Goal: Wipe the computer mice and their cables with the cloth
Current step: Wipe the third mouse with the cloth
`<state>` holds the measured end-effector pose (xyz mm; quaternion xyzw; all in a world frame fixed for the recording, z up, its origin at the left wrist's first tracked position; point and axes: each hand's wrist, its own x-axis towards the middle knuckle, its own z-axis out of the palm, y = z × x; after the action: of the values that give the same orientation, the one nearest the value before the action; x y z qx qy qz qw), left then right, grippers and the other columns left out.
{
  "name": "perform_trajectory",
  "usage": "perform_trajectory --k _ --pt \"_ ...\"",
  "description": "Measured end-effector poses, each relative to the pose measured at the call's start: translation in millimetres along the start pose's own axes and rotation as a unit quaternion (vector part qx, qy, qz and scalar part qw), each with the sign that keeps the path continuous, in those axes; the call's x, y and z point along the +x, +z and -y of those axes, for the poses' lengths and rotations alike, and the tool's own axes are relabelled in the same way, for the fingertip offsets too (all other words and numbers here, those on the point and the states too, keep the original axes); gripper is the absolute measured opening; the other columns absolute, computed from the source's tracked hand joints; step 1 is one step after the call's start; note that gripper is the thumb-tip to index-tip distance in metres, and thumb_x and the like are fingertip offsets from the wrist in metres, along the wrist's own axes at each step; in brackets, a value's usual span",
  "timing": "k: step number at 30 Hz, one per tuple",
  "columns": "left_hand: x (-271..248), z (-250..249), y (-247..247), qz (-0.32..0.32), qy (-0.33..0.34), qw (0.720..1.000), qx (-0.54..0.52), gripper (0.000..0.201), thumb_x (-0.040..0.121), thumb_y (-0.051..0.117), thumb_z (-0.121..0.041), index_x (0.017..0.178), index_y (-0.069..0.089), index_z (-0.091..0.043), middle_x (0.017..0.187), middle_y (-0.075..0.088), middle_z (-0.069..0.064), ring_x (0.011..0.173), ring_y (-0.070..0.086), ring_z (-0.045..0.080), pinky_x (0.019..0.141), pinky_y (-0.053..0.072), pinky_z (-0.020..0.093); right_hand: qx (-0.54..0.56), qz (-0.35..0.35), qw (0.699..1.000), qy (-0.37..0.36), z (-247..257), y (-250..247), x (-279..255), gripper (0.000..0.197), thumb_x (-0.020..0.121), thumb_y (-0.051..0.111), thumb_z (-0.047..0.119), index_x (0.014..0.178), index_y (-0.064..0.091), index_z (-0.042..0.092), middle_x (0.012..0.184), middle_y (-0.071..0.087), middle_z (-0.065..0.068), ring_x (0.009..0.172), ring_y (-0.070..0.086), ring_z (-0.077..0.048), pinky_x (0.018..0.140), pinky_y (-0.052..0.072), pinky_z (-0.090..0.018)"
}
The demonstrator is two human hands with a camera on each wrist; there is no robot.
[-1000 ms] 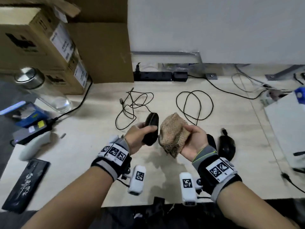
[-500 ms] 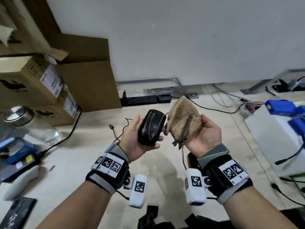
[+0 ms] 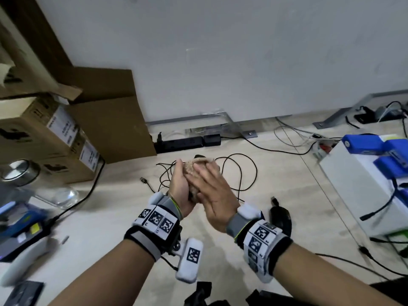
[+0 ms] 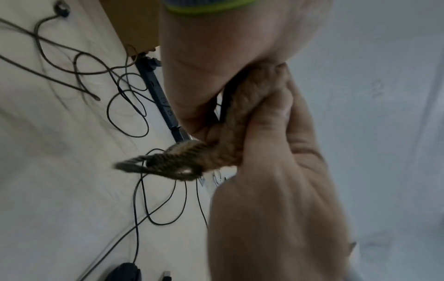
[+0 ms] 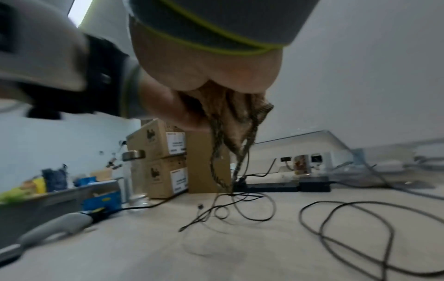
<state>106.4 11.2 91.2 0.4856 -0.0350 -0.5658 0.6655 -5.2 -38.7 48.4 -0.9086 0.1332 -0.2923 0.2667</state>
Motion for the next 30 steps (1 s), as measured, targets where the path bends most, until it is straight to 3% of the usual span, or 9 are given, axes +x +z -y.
perform_trajectory --k 4,7,10,14,16,18,23,27,30 --pt "-9.4 8.4 1.7 0.018 0.035 0.993 0.115 0.072 0.093 0.012 -0.068 0.111 0.066 -0.024 0.076 0.064 0.008 0.057 0.055 0.022 0.053 0.032 0.027 0.14 -0.064 0.972 0.179 -10.9 -10.1 22.8 0.043 0.097 0.034 0.038 0.131 0.058 0.026 0.142 0.051 0.0 0.133 0.041 -0.009 0.113 0.032 -0.032" --pt "-12.2 12.3 3.9 0.012 0.041 0.992 0.118 0.072 0.093 0.013 -0.069 0.105 0.069 -0.026 0.078 0.062 0.009 0.057 0.054 0.022 0.053 0.032 0.027 0.238 -0.103 0.919 0.297 1.9 -10.8 29.3 0.046 0.095 0.03 0.042 0.126 0.059 0.026 0.131 0.059 0.004 0.117 0.054 -0.006 0.102 0.045 -0.033" --pt "-12.0 6.0 5.0 0.015 0.041 0.999 0.014 0.08 0.094 0.012 -0.066 0.102 0.071 -0.013 0.098 0.07 0.014 0.092 0.065 0.028 0.082 0.046 0.035 0.084 -0.07 0.984 0.14 28.9 -1.2 13.7 0.044 0.099 0.029 0.033 0.131 0.056 0.02 0.146 0.045 -0.004 0.14 0.03 -0.015 0.119 0.018 -0.032" --pt "-14.1 -2.0 -0.5 0.058 0.016 0.998 -0.021 0.098 0.089 0.008 -0.073 0.116 0.062 0.004 0.118 0.063 0.023 0.114 0.059 0.034 0.108 0.038 0.041 -0.005 -0.028 0.999 -0.018 22.6 0.3 4.3 0.044 0.097 0.038 0.031 0.136 0.052 0.014 0.146 0.045 -0.008 0.138 0.03 -0.029 0.118 0.018 -0.043" --pt "-14.6 0.3 -2.4 0.059 0.022 0.997 0.032 0.094 0.087 0.01 -0.076 0.125 0.061 -0.007 0.123 0.062 0.022 0.114 0.06 0.035 0.1 0.043 0.044 0.025 -0.025 0.999 0.003 10.4 -7.4 12.4 0.043 0.099 0.039 0.034 0.135 0.053 0.016 0.146 0.046 -0.006 0.139 0.031 -0.026 0.119 0.016 -0.036" --pt "-17.4 2.8 -2.7 0.062 0.028 0.99 0.12 0.086 0.083 0.012 -0.081 0.114 0.068 -0.023 0.098 0.065 0.018 0.079 0.063 0.032 0.067 0.044 0.037 0.089 -0.039 0.99 0.101 2.9 -15.0 23.2 0.039 0.1 0.039 0.031 0.129 0.058 0.015 0.14 0.052 -0.005 0.134 0.039 -0.02 0.115 0.024 -0.03" --pt "-26.6 6.0 5.9 0.068 0.032 0.982 0.173 0.079 0.084 0.011 -0.079 0.103 0.071 -0.031 0.076 0.06 0.009 0.054 0.049 0.022 0.051 0.031 0.026 0.365 -0.127 0.823 0.417 -1.1 -18.5 35.4 0.051 0.096 0.037 0.051 0.093 0.066 0.01 0.089 0.071 -0.009 0.085 0.065 -0.024 0.073 0.055 -0.034" --pt "-18.4 4.8 9.5 0.067 -0.008 0.995 0.08 0.09 0.081 0.01 -0.082 0.116 0.067 -0.022 0.117 0.068 0.011 0.103 0.064 0.029 0.08 0.046 0.036 0.14 -0.179 0.944 0.238 19.0 -7.4 21.3 0.05 0.094 0.029 0.043 0.113 0.065 0.013 0.125 0.061 -0.004 0.123 0.05 -0.012 0.108 0.038 -0.034" --pt "-18.4 -3.9 11.8 0.1 -0.021 0.995 -0.011 0.107 0.08 0.006 -0.083 0.133 0.054 -0.003 0.134 0.056 0.02 0.122 0.056 0.03 0.102 0.044 0.037 0.004 -0.129 0.99 0.06 34.3 3.1 3.7 0.039 0.096 0.039 0.028 0.128 0.055 0.015 0.14 0.049 -0.009 0.137 0.031 -0.024 0.118 0.02 -0.037"
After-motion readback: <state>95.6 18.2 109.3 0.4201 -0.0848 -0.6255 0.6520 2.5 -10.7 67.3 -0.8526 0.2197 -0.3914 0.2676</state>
